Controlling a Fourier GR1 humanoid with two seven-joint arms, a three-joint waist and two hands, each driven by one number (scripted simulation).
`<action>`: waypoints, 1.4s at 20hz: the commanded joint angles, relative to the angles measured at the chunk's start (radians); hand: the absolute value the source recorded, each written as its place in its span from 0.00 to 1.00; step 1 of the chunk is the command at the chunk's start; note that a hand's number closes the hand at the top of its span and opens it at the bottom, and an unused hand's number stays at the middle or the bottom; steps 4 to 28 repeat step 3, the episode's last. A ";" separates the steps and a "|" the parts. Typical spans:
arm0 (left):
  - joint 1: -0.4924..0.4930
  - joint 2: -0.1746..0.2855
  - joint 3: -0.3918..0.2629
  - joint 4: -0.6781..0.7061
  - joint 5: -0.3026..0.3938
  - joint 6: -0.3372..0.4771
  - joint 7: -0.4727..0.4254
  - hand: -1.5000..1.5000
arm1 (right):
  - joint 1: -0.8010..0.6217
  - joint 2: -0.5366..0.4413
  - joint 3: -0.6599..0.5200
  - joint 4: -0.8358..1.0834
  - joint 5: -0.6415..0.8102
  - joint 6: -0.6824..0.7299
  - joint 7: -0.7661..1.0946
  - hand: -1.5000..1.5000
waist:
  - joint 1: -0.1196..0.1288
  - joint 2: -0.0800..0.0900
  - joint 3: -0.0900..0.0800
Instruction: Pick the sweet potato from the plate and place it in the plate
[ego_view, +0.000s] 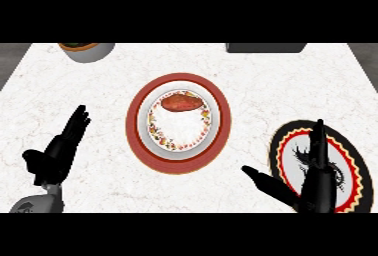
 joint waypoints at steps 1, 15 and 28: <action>0.016 -0.011 -0.003 -0.046 -0.020 0.020 0.013 0.50 | 0.092 0.027 -0.058 0.038 -0.114 0.088 -0.222 0.00 | 0.001 -0.001 -0.001; 0.018 -0.004 0.009 -0.020 -0.016 0.004 -0.007 0.50 | 0.107 0.071 -0.096 0.070 -0.109 0.085 -0.293 0.00 | 0.001 -0.001 -0.001; 0.018 -0.004 0.009 -0.020 -0.016 0.004 -0.007 0.50 | 0.107 0.071 -0.096 0.070 -0.109 0.085 -0.293 0.00 | 0.001 -0.001 -0.001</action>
